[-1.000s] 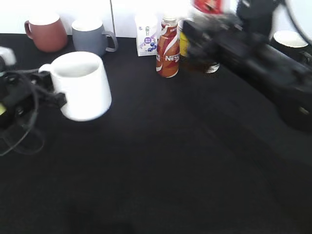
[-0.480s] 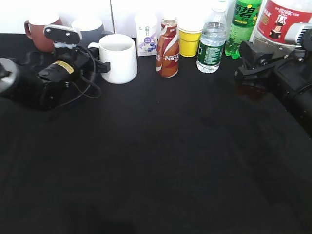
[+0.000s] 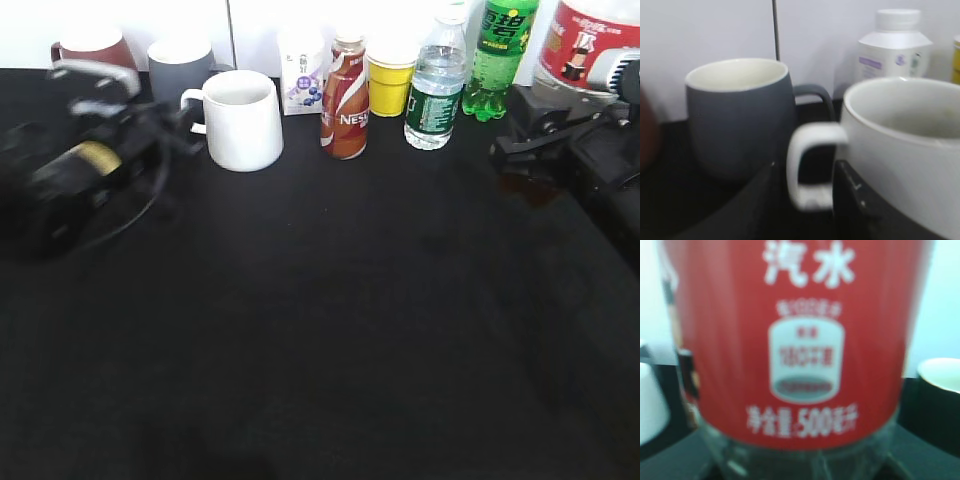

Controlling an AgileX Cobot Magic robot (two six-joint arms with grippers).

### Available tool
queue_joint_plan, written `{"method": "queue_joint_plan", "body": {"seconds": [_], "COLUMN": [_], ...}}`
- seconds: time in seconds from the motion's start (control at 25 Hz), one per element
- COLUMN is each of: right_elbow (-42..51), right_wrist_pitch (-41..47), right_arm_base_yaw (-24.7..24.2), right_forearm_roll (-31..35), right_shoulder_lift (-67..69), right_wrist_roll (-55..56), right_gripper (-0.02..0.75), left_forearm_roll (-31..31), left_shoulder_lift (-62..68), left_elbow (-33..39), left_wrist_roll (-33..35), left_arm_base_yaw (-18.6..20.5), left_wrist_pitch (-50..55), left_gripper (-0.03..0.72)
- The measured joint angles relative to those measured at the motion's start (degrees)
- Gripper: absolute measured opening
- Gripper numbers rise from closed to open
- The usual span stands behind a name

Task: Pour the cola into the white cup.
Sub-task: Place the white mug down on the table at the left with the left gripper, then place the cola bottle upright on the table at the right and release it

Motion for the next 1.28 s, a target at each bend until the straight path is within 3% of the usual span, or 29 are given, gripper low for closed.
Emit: {"method": "queue_joint_plan", "body": {"seconds": [0.16,0.24,0.4,0.52,0.6,0.72,0.84,1.12,1.2,1.28], "right_elbow": [-6.99,-13.23,-26.73,-30.52,-30.53,-30.66,-29.13,-13.6,-11.83,-11.77], "right_wrist_pitch": [-0.13,-0.24,-0.18,-1.02,-1.66,-1.36,-0.82,-1.03,12.47,37.95], "right_arm_base_yaw": [-5.04,-7.07,-7.89,-7.94,-8.32,-8.38,-8.38,-8.38,-8.48,-8.48], "right_forearm_roll": [0.92,1.05,1.36,1.36,1.3,1.36,1.3,-3.53,-5.98,-7.65], "right_shoulder_lift": [9.32,17.16,30.39,33.98,34.35,34.4,33.82,21.34,12.2,3.12], "right_wrist_roll": [-0.82,-0.82,-1.13,-1.21,-1.62,-3.1,-3.41,-3.36,-2.33,-2.03], "right_gripper": [0.384,0.384,0.384,0.384,0.44,0.635,0.658,0.648,0.626,0.601], "left_forearm_roll": [0.31,0.67,3.23,3.39,3.39,3.39,3.39,3.39,3.39,2.27], "left_shoulder_lift": [-15.27,-22.84,-33.06,-35.52,-35.73,-35.73,-35.73,-37.47,-42.45,-48.3], "left_elbow": [17.4,22.73,24.51,24.56,24.56,24.56,24.56,24.56,24.54,21.81], "left_wrist_roll": [0.0,0.0,0.0,-0.23,-0.23,-0.52,-1.35,-1.85,-1.97,-1.97], "left_arm_base_yaw": [0.0,0.0,-0.05,-0.05,-0.05,-0.05,-0.05,-0.05,-0.05,-0.05], "left_wrist_pitch": [-1.32,0.17,8.99,10.67,11.39,11.49,11.49,17.03,26.68,46.97], "left_gripper": [0.281,0.281,0.281,0.281,0.281,0.281,0.281,0.291,0.334,0.35]}}
